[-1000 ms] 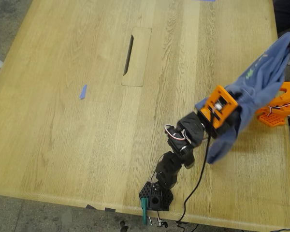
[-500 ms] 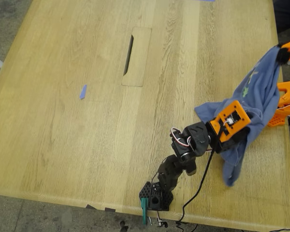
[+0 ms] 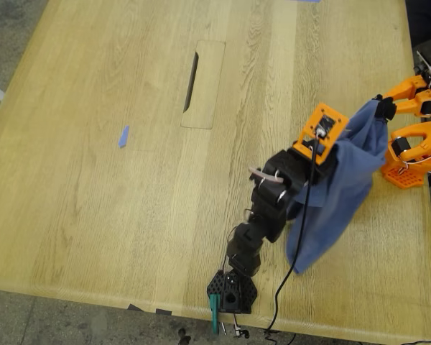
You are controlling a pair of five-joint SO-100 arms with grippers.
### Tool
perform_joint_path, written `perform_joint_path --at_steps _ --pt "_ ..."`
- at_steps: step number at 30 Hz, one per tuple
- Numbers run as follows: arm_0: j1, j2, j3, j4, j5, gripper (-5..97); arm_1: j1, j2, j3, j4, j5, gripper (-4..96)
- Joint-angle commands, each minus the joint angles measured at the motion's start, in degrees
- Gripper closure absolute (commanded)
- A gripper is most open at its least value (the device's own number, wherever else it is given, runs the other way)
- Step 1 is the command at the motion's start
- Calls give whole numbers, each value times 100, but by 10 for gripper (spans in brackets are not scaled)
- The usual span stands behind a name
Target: Fold a T-shirt
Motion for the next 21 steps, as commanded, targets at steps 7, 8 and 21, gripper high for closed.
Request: perform_joint_path --at_steps 7,8,21 --pt "-984 3120 4799 -1890 -53 920 510 211 738 -264 53 913" --pt "-1090 3349 5203 -2109 -53 920 650 237 932 -378 53 913" --pt "-2900 3612 8481 -6627 53 920 2426 237 4649 -4298 70 913"
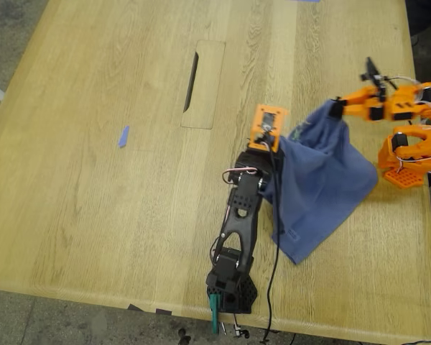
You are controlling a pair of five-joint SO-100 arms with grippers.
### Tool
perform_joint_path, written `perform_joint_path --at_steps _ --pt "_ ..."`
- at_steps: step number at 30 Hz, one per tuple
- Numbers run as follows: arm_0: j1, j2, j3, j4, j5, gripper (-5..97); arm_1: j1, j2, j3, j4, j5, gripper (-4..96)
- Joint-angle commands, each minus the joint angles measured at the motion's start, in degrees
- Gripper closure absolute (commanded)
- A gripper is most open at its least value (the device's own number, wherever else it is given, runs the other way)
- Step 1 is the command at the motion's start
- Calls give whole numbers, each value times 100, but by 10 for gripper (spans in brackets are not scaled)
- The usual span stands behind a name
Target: Fold a T-shirt
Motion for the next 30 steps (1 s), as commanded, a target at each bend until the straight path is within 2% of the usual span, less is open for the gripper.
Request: perform_joint_path --at_steps 1,10,16,30 --pt "-413 70 185 -1485 53 920 255 -141 501 -993 -18 913" --pt "-1336 -1239 729 -4113 62 920 1468 -1617 1591 -3841 -9 913" --pt "-1819 -1951 949 -5335 62 920 2109 -3261 1274 -5309 0 913" --pt "-2628 -3727 782 -7620 123 920 3085 -6513 -264 -7383 18 913"
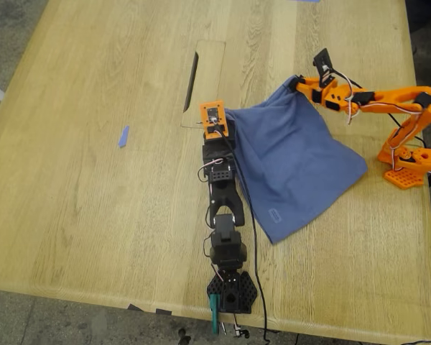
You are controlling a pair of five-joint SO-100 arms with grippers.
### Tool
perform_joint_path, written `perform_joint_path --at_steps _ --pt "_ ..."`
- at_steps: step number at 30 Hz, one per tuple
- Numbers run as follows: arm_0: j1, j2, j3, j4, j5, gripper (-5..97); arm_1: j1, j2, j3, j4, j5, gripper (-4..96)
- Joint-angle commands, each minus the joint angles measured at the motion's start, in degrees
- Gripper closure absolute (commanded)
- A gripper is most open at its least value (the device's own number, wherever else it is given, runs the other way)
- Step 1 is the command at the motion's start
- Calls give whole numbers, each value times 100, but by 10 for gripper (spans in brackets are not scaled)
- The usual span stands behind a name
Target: Fold a T-shirt
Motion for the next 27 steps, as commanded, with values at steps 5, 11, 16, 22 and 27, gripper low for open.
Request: perform_joint_path --at_steps 5,11,16,22,27 --pt "-729 -694 -1037 -1143 141 920 527 -1028 -1081 -738 35 913" --pt "-1063 -1714 -2241 -1063 193 920 782 -1705 -1591 -1107 35 913" --pt "-1345 -2338 -3041 -1037 220 920 1028 -2355 -2531 -914 53 913" --pt "-1441 -2628 -3604 -958 158 920 1125 -2821 -3401 -633 88 913" --pt "-1301 -2171 -3604 -62 105 920 1230 -2777 -3604 -378 44 913"
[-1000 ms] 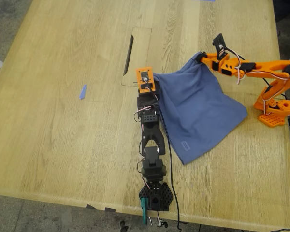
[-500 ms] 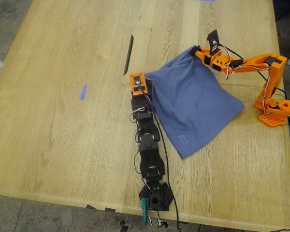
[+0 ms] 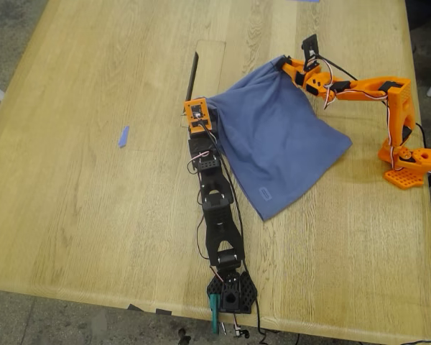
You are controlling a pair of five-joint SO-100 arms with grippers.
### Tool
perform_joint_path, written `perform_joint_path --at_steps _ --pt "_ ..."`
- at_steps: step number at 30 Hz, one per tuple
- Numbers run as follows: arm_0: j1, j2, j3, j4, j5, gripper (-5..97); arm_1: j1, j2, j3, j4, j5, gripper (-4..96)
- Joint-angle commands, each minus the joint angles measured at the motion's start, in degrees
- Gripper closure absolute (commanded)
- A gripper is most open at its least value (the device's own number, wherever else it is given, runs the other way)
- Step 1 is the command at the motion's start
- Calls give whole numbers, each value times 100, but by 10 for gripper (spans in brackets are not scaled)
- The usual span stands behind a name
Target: Fold a T-shirt
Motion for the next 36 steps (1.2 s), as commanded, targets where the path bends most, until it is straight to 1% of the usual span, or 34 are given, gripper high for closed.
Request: perform_joint_path --at_steps 1,8,15,20,27,30,36 --pt "-624 984 -659 563 -62 920 483 176 -475 202 -35 913" --pt "-457 1995 -642 2610 -44 920 562 835 -888 1652 -70 913" --pt "-396 2821 -703 4324 -9 920 439 1907 -835 3709 -79 913" --pt "-299 3393 -642 5317 -9 920 264 2646 -677 4931 -88 913" --pt "9 4500 -167 6407 -53 920 -132 4034 264 6196 -114 913" --pt "237 4992 88 6829 -70 920 -272 4535 475 6750 -123 913" --pt "923 6029 615 7787 -123 920 -457 5326 422 8060 -123 913"
